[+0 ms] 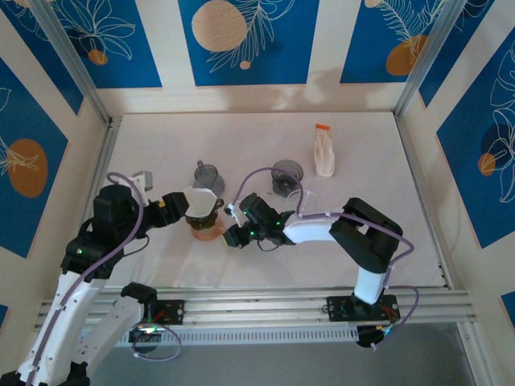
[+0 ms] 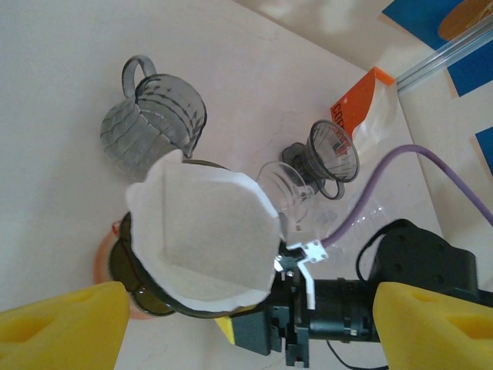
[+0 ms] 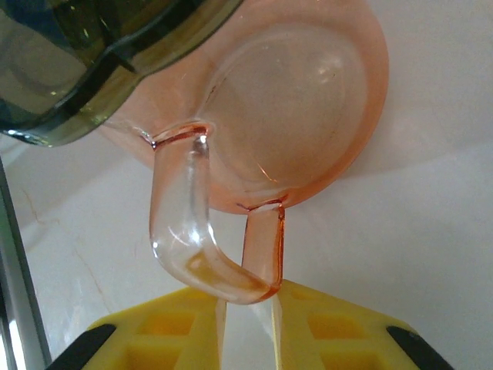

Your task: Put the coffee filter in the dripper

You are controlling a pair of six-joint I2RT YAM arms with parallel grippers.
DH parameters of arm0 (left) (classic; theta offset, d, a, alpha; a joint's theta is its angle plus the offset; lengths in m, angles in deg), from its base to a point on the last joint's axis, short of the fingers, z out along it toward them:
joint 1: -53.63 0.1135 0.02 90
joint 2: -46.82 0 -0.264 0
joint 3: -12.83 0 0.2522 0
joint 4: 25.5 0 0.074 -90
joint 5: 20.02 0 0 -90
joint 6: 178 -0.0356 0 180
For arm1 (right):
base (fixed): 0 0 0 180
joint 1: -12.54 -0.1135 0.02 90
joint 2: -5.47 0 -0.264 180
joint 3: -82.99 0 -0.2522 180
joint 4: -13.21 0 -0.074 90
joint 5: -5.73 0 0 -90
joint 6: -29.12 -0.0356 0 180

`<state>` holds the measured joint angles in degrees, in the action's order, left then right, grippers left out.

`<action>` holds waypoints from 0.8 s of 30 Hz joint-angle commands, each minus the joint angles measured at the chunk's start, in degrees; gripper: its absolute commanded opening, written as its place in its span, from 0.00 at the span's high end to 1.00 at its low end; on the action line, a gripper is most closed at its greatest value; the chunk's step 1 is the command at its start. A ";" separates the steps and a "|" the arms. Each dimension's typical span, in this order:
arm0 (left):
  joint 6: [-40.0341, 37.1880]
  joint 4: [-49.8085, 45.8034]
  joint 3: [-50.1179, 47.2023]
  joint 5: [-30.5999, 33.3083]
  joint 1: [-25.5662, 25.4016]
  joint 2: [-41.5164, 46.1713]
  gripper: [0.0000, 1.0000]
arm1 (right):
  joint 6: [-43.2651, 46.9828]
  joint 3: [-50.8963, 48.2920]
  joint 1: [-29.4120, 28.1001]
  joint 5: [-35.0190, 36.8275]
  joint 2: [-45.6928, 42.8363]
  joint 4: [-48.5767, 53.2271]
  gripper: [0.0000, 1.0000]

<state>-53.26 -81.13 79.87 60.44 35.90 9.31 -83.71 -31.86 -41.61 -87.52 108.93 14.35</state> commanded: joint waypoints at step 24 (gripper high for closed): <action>-0.24 0.62 1.73 1.02 0.51 0.22 0.10 | -2.25 0.54 -1.69 1.94 -3.67 3.09 0.55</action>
<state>-53.85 -81.72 79.91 61.05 35.90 9.50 -84.80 -29.36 -42.76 -86.80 110.04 16.58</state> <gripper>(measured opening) 0.898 0.449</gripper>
